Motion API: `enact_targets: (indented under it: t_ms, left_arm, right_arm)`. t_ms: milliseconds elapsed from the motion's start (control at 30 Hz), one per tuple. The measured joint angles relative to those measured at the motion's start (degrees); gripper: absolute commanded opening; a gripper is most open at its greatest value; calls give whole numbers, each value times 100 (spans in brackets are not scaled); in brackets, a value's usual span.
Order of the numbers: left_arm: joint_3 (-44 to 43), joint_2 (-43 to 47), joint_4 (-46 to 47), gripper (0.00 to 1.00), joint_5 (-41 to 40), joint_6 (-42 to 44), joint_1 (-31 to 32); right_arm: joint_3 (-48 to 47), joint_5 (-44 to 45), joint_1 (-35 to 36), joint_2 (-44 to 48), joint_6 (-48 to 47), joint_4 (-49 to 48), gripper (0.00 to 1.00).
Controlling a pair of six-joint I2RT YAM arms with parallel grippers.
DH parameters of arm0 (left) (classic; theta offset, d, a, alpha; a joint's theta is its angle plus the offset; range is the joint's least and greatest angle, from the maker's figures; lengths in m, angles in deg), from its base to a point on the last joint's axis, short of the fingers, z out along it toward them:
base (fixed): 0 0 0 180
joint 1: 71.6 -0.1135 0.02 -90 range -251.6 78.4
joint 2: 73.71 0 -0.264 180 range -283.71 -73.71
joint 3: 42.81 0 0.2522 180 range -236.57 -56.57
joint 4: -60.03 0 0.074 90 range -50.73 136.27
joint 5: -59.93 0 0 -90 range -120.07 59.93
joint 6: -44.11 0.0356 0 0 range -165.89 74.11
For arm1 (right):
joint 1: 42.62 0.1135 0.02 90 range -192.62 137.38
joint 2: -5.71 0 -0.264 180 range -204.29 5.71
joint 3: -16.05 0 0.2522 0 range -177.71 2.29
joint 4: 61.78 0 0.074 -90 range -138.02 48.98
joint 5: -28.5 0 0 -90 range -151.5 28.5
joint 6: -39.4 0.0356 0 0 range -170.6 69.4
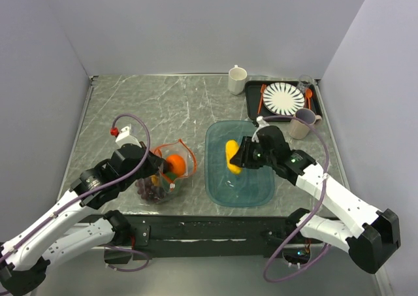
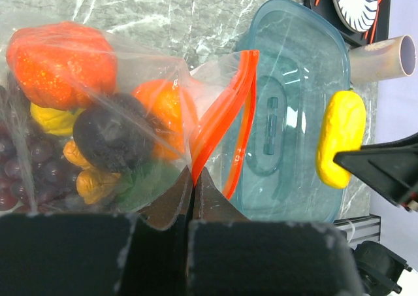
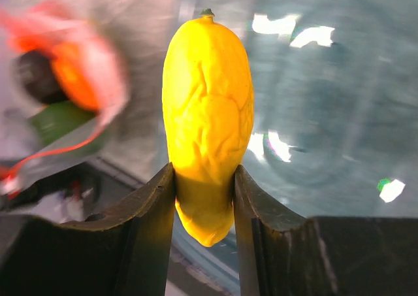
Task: Place the food in the zip-top bag and seal the zipper
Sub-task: Pick up the fake fruit from the bin, then place the fake fruit in the zipper food storage bag.
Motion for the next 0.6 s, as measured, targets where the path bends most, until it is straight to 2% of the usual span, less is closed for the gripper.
enact_targets:
  t_ms: [300,467,600]
  left_arm:
    - [33,-39,92,1,20,0,0]
    - [35,-37,96,1,48,0,0]
    - [35,-33,90,1,52,0,0]
  right_arm:
    - [-621,-1113,1051,-243,-66,-385,1]
    - [-1272,-1362,1655,-999,-146,-562,1]
    - [-1762,-1421,1821,-1716,-297,-511,1]
